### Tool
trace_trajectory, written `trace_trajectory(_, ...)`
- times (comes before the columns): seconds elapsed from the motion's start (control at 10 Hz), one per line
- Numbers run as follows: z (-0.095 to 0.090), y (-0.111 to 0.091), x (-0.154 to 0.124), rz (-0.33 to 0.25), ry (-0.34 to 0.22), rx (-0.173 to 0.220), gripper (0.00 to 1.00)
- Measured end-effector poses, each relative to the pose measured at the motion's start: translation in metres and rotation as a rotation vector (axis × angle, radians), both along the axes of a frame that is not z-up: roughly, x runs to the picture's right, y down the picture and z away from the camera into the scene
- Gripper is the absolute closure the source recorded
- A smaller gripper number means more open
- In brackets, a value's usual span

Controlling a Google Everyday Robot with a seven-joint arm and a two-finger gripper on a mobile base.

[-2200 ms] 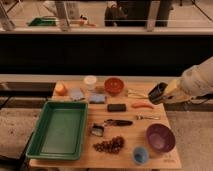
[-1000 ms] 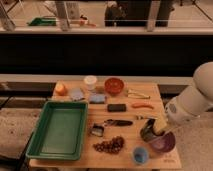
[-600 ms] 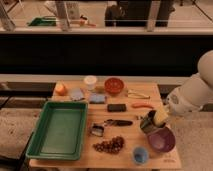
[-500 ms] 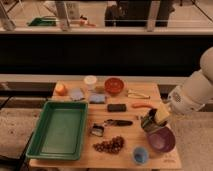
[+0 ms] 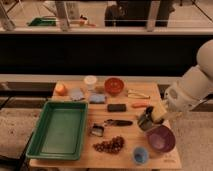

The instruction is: Stack cups on top of each other

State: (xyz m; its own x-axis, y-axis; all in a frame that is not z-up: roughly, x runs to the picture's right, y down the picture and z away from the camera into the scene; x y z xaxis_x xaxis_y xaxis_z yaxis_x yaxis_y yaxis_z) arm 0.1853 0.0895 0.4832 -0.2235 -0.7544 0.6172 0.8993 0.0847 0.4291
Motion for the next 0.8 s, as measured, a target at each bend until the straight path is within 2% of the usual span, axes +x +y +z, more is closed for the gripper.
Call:
trace_trajectory(0.2, -0.011, 0.000, 0.002, 0.002, 0.019, 0.009, 0.96)
trace_trajectory(0.3, -0.011, 0.003, -0.004, -0.002, 0.023, 0.026, 0.96)
trace_trajectory(0.5, -0.003, 0.019, -0.014, -0.010, 0.029, 0.045, 0.96)
trace_trajectory(0.8, 0.021, 0.060, -0.048, -0.053, 0.007, 0.057, 0.96)
